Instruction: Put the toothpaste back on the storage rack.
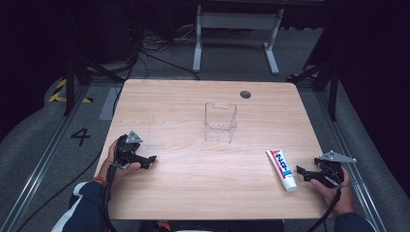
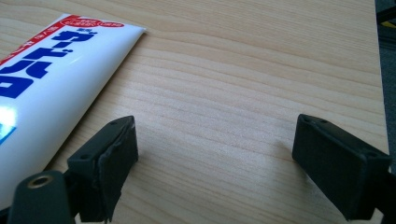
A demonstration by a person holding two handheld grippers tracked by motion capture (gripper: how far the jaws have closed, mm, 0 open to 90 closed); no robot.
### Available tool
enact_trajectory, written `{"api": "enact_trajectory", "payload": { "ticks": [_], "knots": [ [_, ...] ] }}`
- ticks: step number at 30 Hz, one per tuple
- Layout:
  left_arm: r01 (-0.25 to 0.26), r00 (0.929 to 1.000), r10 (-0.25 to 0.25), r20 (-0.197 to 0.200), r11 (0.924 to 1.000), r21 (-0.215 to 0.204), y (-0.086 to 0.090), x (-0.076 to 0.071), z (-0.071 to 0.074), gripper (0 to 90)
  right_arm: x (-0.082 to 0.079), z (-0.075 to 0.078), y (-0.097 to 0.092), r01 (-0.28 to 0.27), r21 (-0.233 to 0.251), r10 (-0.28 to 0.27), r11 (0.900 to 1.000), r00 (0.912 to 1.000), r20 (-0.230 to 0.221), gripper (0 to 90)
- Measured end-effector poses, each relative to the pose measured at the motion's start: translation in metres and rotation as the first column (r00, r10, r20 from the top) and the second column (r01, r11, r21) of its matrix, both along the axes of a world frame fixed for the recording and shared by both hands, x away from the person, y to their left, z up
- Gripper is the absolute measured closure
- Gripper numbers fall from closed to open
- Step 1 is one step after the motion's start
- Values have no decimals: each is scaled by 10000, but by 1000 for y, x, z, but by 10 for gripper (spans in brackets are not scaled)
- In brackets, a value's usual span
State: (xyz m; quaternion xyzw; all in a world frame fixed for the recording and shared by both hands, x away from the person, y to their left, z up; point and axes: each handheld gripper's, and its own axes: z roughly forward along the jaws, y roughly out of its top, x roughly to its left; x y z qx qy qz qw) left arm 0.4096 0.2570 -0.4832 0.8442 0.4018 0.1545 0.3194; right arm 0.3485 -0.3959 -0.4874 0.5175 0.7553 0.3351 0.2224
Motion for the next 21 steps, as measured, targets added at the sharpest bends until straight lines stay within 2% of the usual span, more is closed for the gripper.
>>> {"api": "enact_trajectory", "payload": {
  "ticks": [5, 13, 19, 21],
  "knots": [
    [-62, 9999, 61, -159, 10000, -48, 0, -1, 0, 3, 0, 0, 0, -7, -5, 7, 10000, 10000, -1, 147],
    [-220, 9996, 218, -157, 9997, -93, -1, -2, 0, 4, 0, 0, 1, 57, 23, -57, 10000, 10000, -22, 147],
    [-197, 9997, 195, -168, 9998, -86, -1, -2, 0, 4, 4, 2, 1, 77, -128, -80, 9999, 9998, -192, 145],
    [-99, 9999, 99, -59, 9999, -41, 0, -1, 0, 2, 4, 4, 2, 142, -188, -150, 9997, 9988, -460, 145]
  ]
}}
